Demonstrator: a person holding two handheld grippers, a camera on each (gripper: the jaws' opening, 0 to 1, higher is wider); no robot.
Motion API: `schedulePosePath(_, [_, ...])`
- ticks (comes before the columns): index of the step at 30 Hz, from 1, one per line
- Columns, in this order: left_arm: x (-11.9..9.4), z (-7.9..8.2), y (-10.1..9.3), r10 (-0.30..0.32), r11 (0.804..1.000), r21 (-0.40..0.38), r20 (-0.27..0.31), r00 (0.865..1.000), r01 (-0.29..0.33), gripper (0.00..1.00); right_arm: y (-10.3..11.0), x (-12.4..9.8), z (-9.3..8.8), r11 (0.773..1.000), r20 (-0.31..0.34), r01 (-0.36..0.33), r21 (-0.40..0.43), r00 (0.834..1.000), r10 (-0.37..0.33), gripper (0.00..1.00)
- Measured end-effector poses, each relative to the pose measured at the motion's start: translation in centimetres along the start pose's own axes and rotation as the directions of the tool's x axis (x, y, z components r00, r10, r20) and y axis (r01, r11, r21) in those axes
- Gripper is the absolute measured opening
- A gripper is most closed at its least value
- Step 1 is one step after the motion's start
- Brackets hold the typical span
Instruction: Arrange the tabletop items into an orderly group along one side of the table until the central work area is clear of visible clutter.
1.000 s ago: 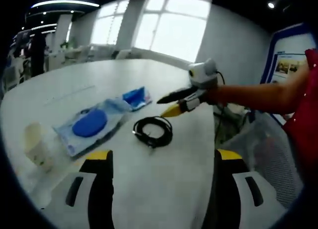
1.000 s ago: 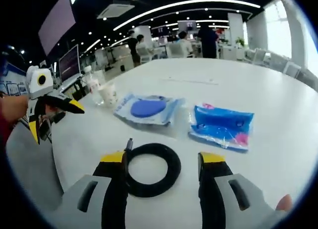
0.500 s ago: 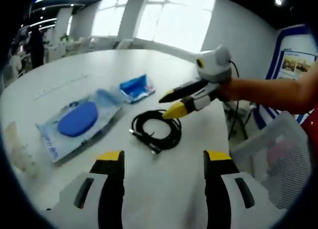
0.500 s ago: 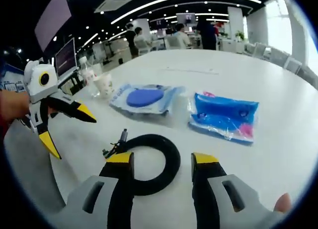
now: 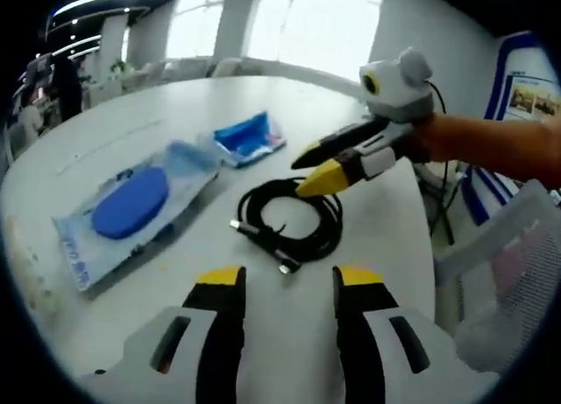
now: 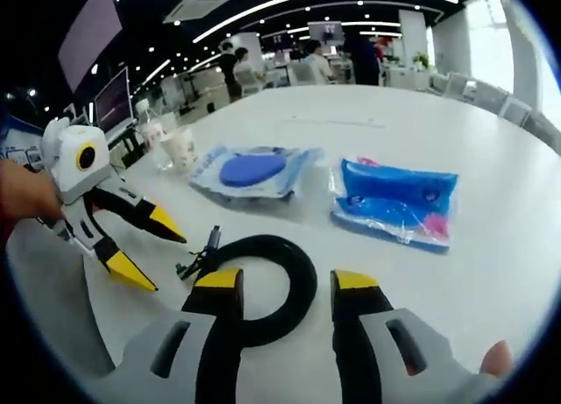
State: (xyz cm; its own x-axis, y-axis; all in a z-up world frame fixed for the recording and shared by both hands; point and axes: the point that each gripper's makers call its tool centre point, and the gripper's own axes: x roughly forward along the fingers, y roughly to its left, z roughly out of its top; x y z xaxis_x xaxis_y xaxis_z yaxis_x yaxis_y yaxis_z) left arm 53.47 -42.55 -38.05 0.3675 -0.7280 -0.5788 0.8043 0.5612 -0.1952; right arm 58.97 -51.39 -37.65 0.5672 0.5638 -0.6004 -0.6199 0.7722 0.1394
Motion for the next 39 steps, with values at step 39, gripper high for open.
schedulePosePath(39, [1.9,0.5,0.2,-0.001,0.999,0.040,0.013,1.000,0.000,0.10,-1.8,0.1,-1.4,0.995,-0.058,0.077,0.065,0.996,-0.073,0.10])
